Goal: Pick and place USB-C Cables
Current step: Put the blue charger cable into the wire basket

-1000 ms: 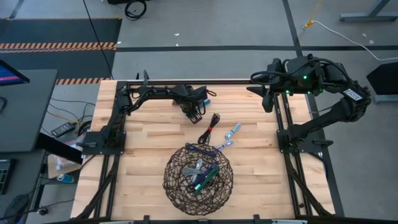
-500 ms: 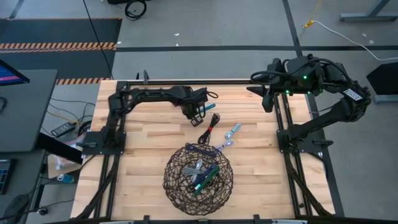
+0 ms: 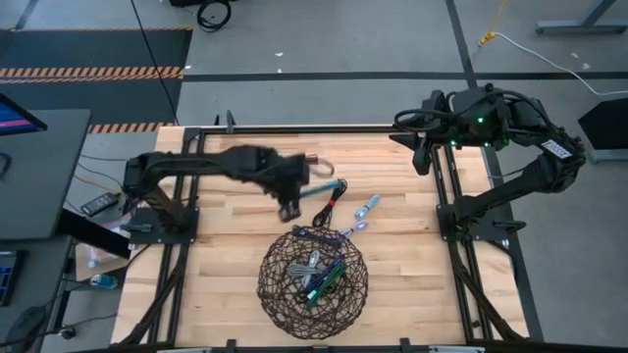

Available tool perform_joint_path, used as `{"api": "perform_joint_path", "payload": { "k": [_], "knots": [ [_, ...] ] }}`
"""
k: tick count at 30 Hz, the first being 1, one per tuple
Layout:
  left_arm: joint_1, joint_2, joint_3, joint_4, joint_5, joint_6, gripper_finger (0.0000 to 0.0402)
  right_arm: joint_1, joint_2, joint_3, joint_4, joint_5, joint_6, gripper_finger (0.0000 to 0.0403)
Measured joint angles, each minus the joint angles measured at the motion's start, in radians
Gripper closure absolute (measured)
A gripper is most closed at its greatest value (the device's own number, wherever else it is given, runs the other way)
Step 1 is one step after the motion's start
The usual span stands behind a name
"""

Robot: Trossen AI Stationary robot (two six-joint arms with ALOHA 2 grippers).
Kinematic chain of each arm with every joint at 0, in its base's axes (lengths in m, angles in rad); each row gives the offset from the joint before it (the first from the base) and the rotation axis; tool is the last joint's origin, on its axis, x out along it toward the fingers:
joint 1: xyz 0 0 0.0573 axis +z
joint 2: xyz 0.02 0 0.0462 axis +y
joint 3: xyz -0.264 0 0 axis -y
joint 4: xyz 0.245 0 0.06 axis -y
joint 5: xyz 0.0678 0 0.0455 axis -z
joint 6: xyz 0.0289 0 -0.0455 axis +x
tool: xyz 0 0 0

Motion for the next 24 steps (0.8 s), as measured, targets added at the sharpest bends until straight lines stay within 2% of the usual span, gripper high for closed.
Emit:
{"api": "perform_joint_path", "payload": {
  "k": [3,8,24],
  "knots": [
    [-0.080,-0.024,0.000,-0.026,0.001,0.042,0.0383,-0.014,0.000,0.000,0.001,0.001,-0.007,0.0264],
    [-0.179,-0.029,0.000,-0.057,0.000,0.010,0.0383,-0.035,0.000,0.000,0.003,0.001,-0.007,0.0264],
    [-0.336,0.004,-0.001,-0.041,0.007,-0.227,0.0383,-0.064,0.009,0.000,0.002,-0.003,-0.046,0.0264]
  ]
}}
